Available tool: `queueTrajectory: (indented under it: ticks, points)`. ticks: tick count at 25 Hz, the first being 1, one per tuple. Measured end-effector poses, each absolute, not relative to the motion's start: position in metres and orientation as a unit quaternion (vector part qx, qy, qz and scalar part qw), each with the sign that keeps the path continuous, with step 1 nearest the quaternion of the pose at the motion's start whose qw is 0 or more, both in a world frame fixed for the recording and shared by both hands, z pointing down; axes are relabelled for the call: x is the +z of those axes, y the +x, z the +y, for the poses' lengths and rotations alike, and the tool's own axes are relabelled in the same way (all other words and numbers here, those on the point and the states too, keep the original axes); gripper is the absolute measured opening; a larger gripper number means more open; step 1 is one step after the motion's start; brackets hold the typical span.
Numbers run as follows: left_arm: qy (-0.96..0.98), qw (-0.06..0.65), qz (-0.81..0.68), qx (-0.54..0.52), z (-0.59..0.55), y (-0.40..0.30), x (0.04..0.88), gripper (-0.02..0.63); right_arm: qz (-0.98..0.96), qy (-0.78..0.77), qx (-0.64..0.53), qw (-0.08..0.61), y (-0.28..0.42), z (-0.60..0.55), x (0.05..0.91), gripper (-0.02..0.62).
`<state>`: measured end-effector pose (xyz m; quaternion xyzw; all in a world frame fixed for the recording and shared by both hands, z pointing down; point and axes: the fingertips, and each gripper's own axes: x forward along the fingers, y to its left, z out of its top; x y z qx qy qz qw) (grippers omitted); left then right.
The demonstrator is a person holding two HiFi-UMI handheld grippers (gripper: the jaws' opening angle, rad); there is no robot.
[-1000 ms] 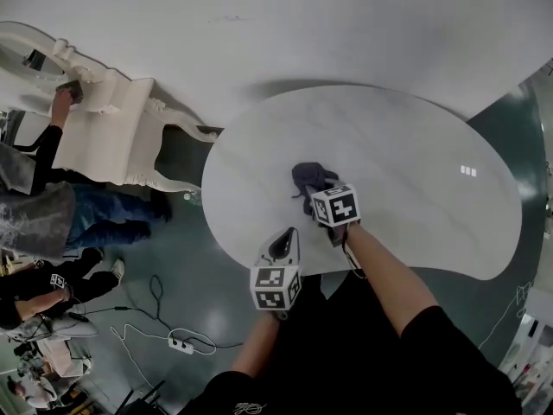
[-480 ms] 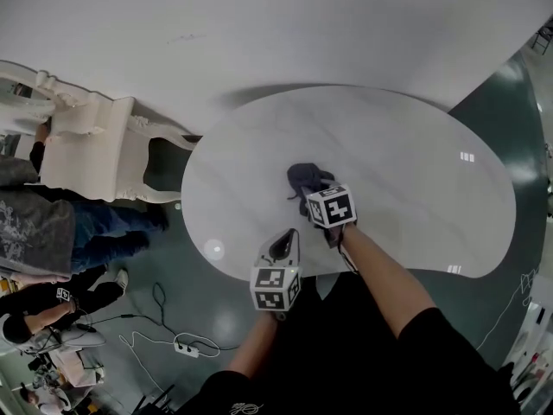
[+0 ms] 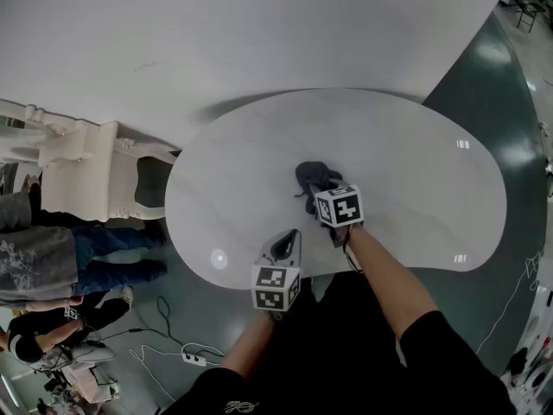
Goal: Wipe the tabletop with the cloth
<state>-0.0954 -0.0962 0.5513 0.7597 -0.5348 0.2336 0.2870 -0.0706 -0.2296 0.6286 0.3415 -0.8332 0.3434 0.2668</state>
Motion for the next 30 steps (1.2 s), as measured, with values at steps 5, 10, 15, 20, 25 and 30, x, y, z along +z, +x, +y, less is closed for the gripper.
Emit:
queueTrajectory:
  ticks: [5, 10, 15, 20, 25, 30]
  points:
    - [0.778, 0.273, -0.507, 0.251, -0.111, -0.058, 0.552, 0.008, -0.819, 0.375, 0.359, 0.245, -0.016, -0.246, 0.630, 0.049]
    - [0.797, 0.264, -0.475, 0.263, -0.127, -0.010, 0.554, 0.008, -0.805, 0.405, 0.367, 0.233, 0.045, -0.262, 0.631, 0.049]
    - [0.812, 0.257, -0.448, 0.272, -0.142, 0.039, 0.555, 0.008, -0.791, 0.429, 0.378, 0.218, 0.106, -0.272, 0.633, 0.049]
    - [0.825, 0.249, -0.426, 0.277, -0.152, 0.085, 0.553, 0.008, -0.777, 0.456, 0.374, 0.218, 0.175, -0.278, 0.633, 0.049]
    - [0.833, 0.245, -0.411, 0.280, -0.160, 0.125, 0.552, 0.008, -0.762, 0.481, 0.375, 0.218, 0.245, -0.278, 0.635, 0.049]
    - [0.841, 0.237, -0.393, 0.286, -0.163, 0.160, 0.552, 0.008, -0.741, 0.510, 0.386, 0.207, 0.308, -0.275, 0.637, 0.049]
